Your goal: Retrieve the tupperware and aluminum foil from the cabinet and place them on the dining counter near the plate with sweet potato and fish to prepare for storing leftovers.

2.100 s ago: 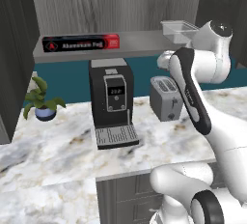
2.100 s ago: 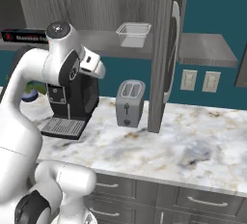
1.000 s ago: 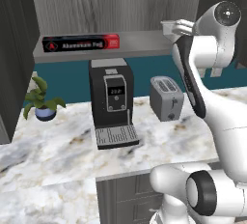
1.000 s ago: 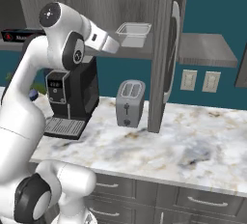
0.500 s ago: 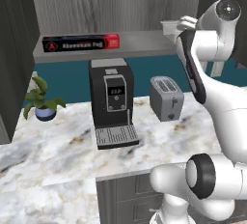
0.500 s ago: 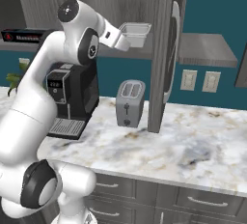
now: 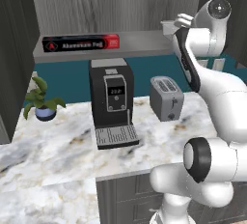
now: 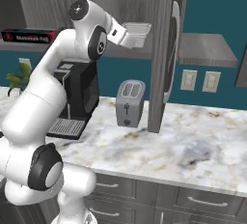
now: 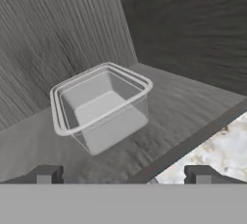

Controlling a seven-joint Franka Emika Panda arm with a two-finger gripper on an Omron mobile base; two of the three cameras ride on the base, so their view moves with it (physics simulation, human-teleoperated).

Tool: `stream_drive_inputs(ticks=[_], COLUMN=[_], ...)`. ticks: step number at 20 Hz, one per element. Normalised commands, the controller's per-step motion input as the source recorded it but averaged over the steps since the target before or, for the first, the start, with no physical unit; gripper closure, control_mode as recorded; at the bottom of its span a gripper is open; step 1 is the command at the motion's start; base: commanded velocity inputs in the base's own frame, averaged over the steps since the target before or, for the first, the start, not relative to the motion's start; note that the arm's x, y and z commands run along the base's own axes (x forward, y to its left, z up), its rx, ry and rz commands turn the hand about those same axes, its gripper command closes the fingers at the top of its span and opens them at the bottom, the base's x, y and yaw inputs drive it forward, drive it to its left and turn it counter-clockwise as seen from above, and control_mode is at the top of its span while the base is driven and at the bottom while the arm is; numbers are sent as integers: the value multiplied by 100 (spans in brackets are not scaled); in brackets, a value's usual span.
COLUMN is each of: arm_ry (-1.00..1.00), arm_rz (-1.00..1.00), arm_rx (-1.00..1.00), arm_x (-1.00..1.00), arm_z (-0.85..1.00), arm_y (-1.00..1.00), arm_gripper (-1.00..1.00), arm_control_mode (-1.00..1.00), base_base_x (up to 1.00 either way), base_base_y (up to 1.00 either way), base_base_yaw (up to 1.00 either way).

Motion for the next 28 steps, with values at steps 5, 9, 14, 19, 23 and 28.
stream_drive_inputs(ticks=[5,9,14,19,23,28], arm_ry=[-3,0,0,0,1,4], arm_rz=[-11,-10,-8,-8,-7,-3], arm_rx=[0,0,3,6,9,12], arm_x=[42,41,47,46,39,36], arm_z=[-3,-10,0,0,0,0], arm_y=[0,0,0,0,-12,-19], arm_gripper=[-100,-100,-100,-100,-100,-100], arm_control_mode=[-100,-100,-100,-100,-100,-100], base_base_x=[0,0,0,0,0,0], base_base_y=[0,0,0,0,0,0], base_base_yaw=[0,0,0,0,0,0])
